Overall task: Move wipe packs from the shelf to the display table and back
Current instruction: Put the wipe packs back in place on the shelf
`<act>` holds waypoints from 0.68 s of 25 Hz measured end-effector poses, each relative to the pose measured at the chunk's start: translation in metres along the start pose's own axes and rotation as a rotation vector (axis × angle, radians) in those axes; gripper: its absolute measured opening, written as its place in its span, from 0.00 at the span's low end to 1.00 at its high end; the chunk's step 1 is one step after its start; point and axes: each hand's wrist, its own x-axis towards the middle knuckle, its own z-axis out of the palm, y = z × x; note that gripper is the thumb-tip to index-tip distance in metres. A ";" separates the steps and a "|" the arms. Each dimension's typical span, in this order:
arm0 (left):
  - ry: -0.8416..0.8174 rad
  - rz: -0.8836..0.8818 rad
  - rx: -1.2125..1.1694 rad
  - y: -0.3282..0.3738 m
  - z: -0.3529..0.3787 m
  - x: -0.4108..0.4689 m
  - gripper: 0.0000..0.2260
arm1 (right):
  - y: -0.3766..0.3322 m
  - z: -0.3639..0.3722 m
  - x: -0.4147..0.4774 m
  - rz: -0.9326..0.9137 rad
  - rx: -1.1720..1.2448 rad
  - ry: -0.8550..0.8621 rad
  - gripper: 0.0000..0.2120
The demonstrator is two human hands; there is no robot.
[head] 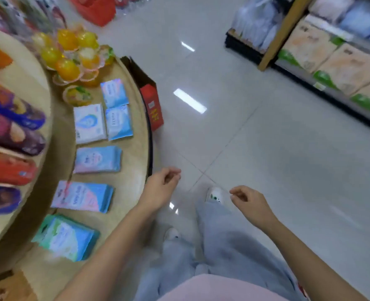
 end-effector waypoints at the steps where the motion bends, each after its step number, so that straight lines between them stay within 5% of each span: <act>1: -0.052 0.029 0.026 0.022 0.016 0.018 0.06 | 0.019 -0.017 -0.001 0.046 0.038 0.052 0.07; 8: -0.270 0.151 0.185 0.144 0.162 0.136 0.05 | 0.121 -0.129 0.038 0.278 0.149 0.191 0.09; 17: -0.426 0.049 0.297 0.213 0.269 0.208 0.11 | 0.120 -0.313 0.154 0.191 0.338 0.354 0.10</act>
